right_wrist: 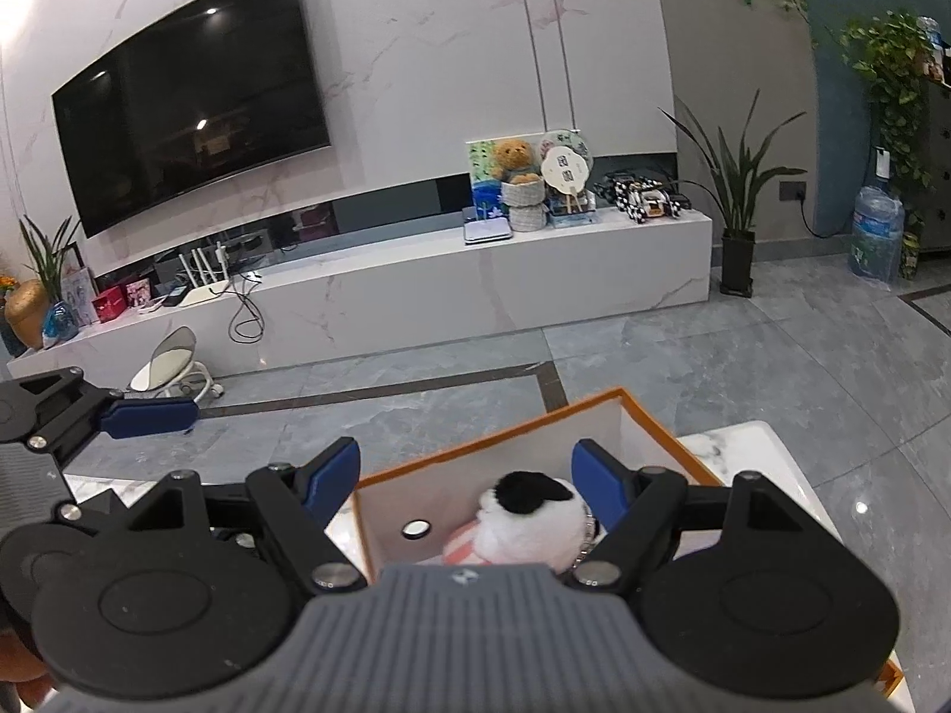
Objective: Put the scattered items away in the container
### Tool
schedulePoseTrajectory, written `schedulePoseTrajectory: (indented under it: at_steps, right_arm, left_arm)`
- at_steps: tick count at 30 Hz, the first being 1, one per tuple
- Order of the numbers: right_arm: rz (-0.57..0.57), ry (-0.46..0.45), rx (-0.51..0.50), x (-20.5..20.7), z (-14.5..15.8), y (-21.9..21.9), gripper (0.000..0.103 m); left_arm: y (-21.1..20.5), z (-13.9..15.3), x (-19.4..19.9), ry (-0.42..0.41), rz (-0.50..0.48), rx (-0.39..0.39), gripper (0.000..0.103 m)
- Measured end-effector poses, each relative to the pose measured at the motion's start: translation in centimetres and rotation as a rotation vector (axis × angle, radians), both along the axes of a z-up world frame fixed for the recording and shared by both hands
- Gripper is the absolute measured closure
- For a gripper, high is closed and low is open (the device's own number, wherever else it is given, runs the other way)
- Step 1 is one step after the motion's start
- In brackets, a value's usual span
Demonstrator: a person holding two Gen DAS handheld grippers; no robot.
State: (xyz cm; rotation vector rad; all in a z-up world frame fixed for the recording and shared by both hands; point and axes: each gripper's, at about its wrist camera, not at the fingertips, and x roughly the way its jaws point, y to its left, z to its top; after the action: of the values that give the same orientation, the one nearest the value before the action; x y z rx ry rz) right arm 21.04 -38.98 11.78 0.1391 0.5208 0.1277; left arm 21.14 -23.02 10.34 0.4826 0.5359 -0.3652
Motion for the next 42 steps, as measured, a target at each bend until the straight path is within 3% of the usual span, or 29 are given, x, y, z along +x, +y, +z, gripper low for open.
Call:
schedulePoseTrajectory:
  at_steps: [20,35,42]
  right_arm:
    - [0.109,-0.065,-0.049,-3.4,2.6,5.9,0.023]
    - [0.242,-0.096,-0.118,-5.2,2.6,13.3,0.023]
    - [0.318,-0.089,-0.171,-5.9,1.2,16.8,0.023]
  left_arm:
    - [6.7,4.7,-4.3,-0.083,0.099,-0.004,0.007]
    - [15.0,4.9,-7.6,-0.098,0.220,-0.023,0.007]
    - [19.1,3.5,-8.3,-0.074,0.277,-0.041,0.007]
